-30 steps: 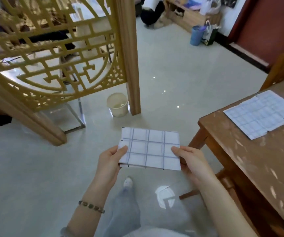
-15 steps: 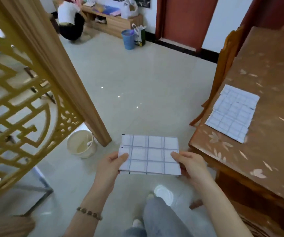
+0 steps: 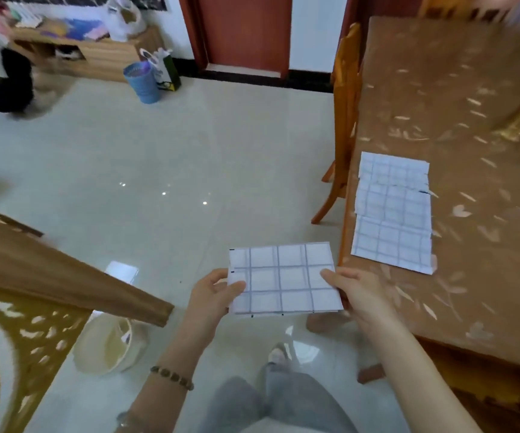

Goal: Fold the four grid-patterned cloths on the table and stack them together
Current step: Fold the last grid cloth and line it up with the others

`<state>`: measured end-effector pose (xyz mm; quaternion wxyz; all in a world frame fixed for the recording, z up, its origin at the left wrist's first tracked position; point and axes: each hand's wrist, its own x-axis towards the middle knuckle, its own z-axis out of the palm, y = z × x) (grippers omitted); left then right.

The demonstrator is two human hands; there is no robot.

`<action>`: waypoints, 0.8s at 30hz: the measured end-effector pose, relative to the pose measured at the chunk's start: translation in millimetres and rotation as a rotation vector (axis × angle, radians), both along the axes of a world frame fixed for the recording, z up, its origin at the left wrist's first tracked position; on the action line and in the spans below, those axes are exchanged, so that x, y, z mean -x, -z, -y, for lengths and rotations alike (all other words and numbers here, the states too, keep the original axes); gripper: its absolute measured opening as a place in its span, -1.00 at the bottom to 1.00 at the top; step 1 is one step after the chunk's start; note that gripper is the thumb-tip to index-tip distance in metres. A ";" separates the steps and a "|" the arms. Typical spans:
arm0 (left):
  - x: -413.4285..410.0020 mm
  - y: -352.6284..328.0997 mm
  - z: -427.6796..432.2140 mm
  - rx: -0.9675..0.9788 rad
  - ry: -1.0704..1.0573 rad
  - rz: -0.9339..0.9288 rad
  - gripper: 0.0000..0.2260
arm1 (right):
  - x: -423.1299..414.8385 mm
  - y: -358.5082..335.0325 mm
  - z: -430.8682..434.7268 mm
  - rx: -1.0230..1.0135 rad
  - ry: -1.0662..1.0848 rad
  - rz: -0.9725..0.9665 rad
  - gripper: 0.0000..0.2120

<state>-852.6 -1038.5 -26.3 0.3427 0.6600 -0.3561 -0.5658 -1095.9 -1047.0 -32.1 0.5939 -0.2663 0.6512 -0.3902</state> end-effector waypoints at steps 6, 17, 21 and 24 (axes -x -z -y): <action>36.9 16.1 54.7 -0.065 0.262 0.016 -0.91 | 41.3 8.4 10.7 -0.054 0.133 -0.023 -0.91; 112.2 65.1 106.2 -0.265 0.603 -0.046 -0.79 | 104.0 46.5 -17.2 -0.216 0.337 -0.139 -0.51; 152.5 83.1 114.3 -0.295 0.754 0.012 -0.69 | 134.9 56.8 -22.2 -0.264 0.424 -0.250 -0.72; 177.9 101.0 119.7 -0.295 0.788 0.097 -0.67 | 152.0 67.6 -17.3 -0.262 0.474 -0.366 -0.80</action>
